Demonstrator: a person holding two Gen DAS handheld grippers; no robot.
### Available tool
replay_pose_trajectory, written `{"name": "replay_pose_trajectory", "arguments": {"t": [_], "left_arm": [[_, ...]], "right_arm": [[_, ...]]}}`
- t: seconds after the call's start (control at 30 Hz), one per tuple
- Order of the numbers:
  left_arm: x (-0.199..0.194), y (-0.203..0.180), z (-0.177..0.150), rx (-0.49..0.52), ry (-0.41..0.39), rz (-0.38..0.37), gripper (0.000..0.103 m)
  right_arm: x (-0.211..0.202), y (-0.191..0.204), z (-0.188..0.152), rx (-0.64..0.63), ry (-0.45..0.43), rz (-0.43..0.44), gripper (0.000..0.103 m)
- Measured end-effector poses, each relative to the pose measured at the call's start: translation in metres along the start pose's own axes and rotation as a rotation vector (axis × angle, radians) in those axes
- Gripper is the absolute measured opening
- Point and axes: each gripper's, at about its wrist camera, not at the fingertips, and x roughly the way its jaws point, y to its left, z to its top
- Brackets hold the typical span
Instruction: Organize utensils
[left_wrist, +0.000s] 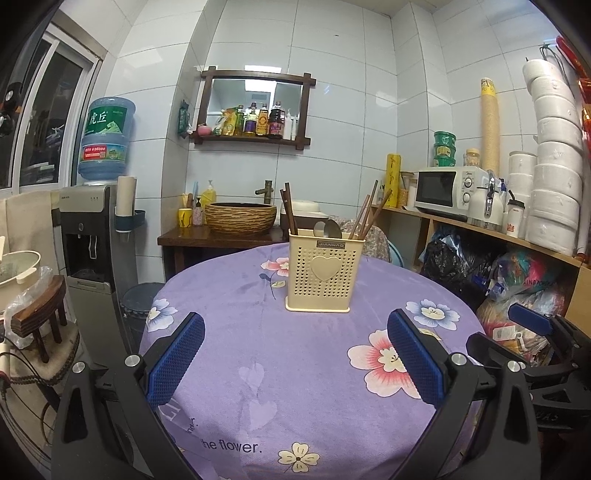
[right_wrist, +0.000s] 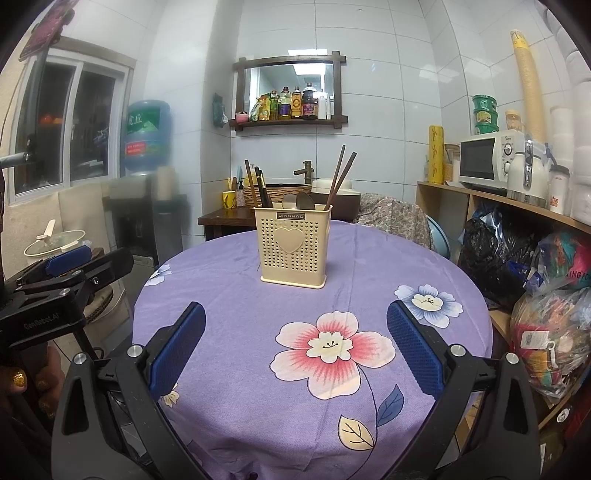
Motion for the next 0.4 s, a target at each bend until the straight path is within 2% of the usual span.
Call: {"name": "replay_pose_trajectory", "arguments": {"t": [0.4], "left_arm": [[0.0053, 0.0007, 0.0015, 0.003, 0.027, 0.051, 0.098]], "right_arm": [[0.0015, -0.0026, -0.0007, 0.008, 0.005, -0.003, 0.097]]}}
